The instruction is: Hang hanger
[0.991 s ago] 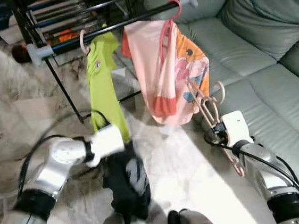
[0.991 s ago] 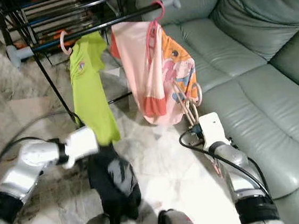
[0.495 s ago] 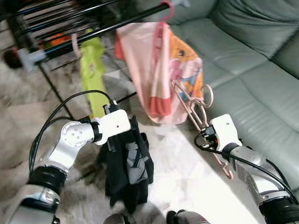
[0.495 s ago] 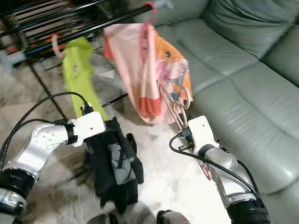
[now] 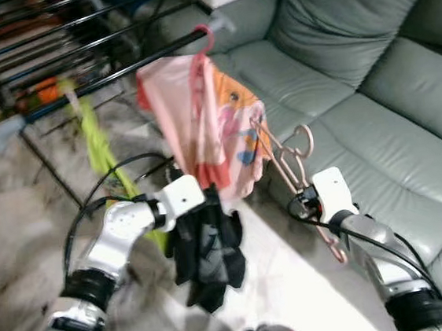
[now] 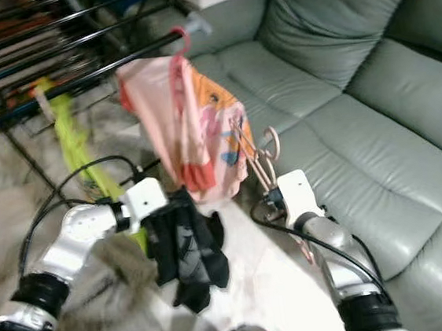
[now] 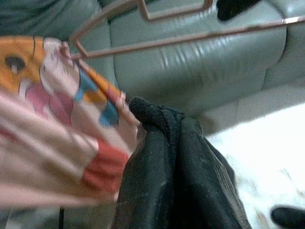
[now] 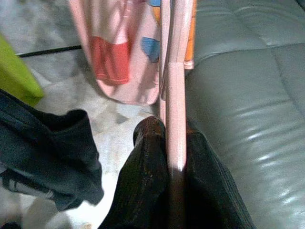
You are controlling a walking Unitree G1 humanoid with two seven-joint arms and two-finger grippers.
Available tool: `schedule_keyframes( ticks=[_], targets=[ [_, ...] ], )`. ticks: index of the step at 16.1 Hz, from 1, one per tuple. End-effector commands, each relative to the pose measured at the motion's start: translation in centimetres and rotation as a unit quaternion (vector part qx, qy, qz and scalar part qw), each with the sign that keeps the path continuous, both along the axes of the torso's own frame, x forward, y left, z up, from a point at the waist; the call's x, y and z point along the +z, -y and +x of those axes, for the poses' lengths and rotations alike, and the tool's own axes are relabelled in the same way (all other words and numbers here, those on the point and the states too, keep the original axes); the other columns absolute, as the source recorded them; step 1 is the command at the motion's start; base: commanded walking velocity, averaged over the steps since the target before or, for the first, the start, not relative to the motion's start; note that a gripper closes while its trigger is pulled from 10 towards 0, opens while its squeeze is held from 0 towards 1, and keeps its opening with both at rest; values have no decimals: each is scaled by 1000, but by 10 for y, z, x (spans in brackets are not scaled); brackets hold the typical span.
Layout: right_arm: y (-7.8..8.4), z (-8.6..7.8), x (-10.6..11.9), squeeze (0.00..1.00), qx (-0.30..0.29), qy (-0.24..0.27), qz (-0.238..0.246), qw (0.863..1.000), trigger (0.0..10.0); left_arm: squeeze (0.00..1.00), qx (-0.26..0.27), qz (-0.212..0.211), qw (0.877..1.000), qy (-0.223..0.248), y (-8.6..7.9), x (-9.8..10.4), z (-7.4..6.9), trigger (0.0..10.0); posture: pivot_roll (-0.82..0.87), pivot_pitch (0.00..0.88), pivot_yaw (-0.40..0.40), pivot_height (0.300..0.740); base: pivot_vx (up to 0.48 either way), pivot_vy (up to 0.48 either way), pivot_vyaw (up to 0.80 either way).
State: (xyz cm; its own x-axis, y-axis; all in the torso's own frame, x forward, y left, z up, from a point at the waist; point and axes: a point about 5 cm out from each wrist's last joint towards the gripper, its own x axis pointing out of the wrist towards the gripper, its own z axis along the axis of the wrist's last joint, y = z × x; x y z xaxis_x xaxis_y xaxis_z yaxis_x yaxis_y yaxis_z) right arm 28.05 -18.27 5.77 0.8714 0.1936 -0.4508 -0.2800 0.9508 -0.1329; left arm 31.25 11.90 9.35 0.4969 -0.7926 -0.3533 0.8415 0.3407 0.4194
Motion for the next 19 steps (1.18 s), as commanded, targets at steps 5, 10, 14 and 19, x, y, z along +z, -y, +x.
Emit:
schedule_keyframes(
  ticks=[5, 10, 14, 19],
  targets=[
    [-4, 0, -1, 0, 12, -6, -3, 1000, 10000, 0, 4, -6, 1000, 15, -1, 6, 0, 10000, -50, 84, -52, 740, 139, 0, -563],
    [-6, -1, -2, 0, 15, -8, -3, 1000, 10000, 0, 14, 10, 1000, 22, -5, 2, -4, 10000, -51, 88, -54, 740, 0, 0, 0],
    [-9, -2, -3, 0, 16, -7, 3, 1000, 10000, 0, 53, -22, 998, 15, -10, 0, -10, 10000, -46, 98, -51, 740, 0, 0, 0],
    [5, -1, 1, 0, 31, -17, 3, 999, 10000, 0, 94, 9, 994, 51, -29, -3, -13, 10000, -44, 113, -44, 740, 0, 0, 0]
  ],
)
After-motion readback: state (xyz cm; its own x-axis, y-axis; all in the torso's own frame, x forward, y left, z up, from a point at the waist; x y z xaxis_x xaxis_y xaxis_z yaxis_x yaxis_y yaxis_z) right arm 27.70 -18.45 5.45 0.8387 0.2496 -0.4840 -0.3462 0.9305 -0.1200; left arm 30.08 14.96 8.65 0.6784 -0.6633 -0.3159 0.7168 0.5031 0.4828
